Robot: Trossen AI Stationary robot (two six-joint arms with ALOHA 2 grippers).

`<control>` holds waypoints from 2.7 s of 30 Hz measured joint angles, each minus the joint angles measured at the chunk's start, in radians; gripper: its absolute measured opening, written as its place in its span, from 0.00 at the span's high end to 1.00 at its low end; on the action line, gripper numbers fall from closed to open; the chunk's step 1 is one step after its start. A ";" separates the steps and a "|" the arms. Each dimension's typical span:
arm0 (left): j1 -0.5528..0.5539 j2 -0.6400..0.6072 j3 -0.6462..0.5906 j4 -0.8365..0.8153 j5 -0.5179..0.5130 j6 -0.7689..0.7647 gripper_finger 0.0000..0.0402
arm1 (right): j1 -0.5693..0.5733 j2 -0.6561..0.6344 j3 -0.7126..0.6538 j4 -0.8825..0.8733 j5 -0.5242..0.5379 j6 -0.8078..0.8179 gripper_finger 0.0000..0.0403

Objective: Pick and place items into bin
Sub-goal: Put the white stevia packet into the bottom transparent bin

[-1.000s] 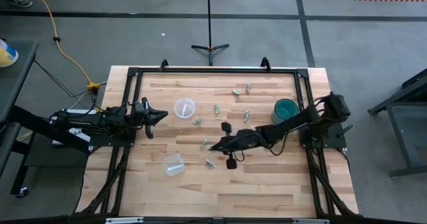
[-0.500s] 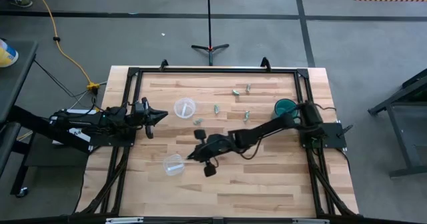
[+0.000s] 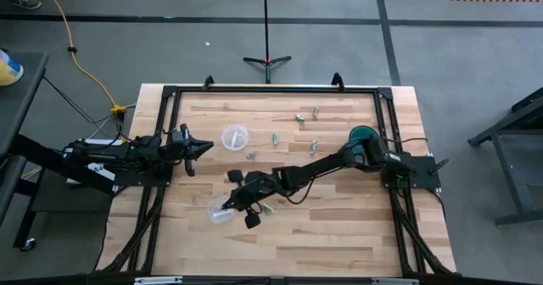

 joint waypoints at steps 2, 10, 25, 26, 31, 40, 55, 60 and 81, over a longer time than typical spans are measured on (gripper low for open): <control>0.000 0.000 0.000 0.000 0.000 0.000 0.86 | -0.001 0.014 0.019 -0.015 0.000 0.001 0.98; 0.000 0.000 0.000 0.000 0.000 0.000 0.86 | -0.007 0.021 0.032 -0.031 -0.018 0.012 0.81; 0.000 0.000 0.000 0.000 0.000 0.000 0.86 | -0.035 -0.072 0.032 -0.520 -0.028 0.185 0.52; 0.000 0.000 0.000 0.000 0.000 0.000 0.86 | -0.034 -0.074 0.032 -0.574 -0.025 0.201 0.52; 0.000 0.000 0.000 0.000 0.000 0.000 0.86 | -0.015 -0.075 0.032 -0.763 -0.026 0.279 0.53; 0.000 0.000 0.000 0.000 0.000 0.000 0.86 | 0.031 -0.069 0.008 -0.864 0.058 0.326 0.53; 0.000 0.000 0.000 0.000 0.000 0.000 0.86 | 0.034 -0.067 -0.010 -0.837 0.088 0.347 0.74; 0.000 0.000 0.000 0.000 0.000 0.000 0.86 | 0.034 -0.067 -0.009 -0.839 0.087 0.343 0.92; 0.000 0.000 0.000 0.000 0.000 0.000 0.86 | 0.045 -0.094 0.048 -0.767 0.117 0.028 1.00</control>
